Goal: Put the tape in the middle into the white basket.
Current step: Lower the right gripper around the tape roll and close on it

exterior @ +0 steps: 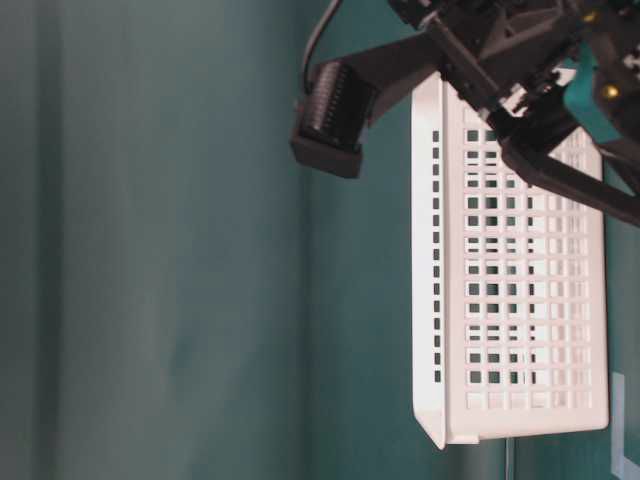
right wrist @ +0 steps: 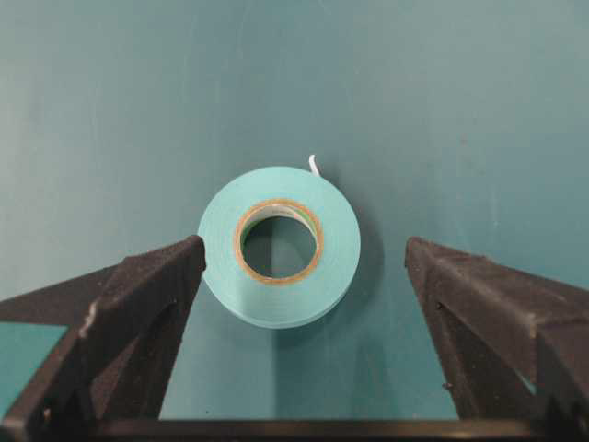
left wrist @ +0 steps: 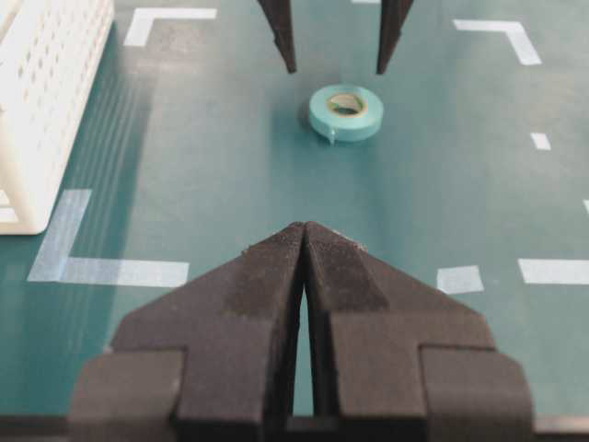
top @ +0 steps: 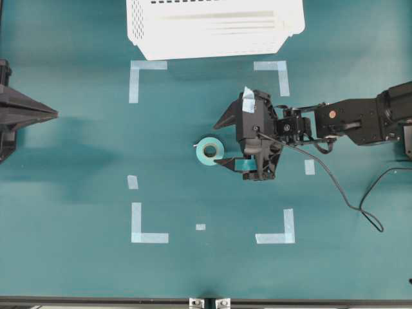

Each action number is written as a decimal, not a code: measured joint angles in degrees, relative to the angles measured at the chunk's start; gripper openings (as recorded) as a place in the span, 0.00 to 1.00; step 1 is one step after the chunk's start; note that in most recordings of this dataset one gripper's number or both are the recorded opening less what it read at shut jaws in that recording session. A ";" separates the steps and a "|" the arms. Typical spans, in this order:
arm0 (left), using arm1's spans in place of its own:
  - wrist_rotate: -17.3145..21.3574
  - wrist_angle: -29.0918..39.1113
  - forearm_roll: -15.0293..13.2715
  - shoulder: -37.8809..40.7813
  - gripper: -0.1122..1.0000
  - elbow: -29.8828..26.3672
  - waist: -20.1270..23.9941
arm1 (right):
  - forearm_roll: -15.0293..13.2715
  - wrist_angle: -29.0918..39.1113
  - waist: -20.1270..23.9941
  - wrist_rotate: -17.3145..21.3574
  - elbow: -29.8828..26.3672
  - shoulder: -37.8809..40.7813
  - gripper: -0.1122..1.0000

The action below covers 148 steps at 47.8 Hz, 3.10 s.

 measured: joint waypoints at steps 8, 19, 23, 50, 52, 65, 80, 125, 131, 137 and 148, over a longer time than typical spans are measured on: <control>-0.09 0.09 0.00 0.00 0.00 0.00 0.09 | 0.00 0.00 0.18 0.09 -0.70 0.88 1.00; 0.00 0.00 0.09 0.00 0.00 0.09 0.00 | 0.09 0.00 0.26 1.05 -1.23 2.11 1.00; 0.00 0.00 0.09 0.00 0.00 0.09 0.09 | 0.00 0.00 0.26 1.14 -1.23 2.46 1.00; 0.00 0.00 0.00 0.00 0.00 0.00 0.09 | 0.00 0.18 0.53 1.23 -3.16 5.63 1.00; 0.00 0.00 0.00 0.00 0.00 0.00 0.09 | 0.09 0.18 0.44 1.14 -3.34 5.80 1.00; 0.00 0.00 0.00 0.00 0.00 0.09 0.00 | 0.00 0.53 0.44 1.23 -3.87 6.06 1.00; 0.00 0.00 0.00 0.00 0.00 0.09 0.09 | 0.09 0.53 0.44 1.23 -4.13 6.15 1.00; 0.00 0.00 0.00 0.00 0.00 0.09 0.00 | 0.00 1.67 0.35 1.14 -5.36 6.94 0.71; 0.00 0.00 0.09 0.00 0.00 0.00 0.09 | 0.09 1.76 0.35 1.14 -5.36 6.77 0.71; 0.00 0.09 0.00 0.00 0.00 0.09 0.09 | 0.00 2.02 0.35 1.14 -5.36 6.59 0.71; 0.00 0.00 0.00 0.00 0.00 0.09 0.00 | 0.00 4.22 0.35 1.14 -5.36 5.63 0.71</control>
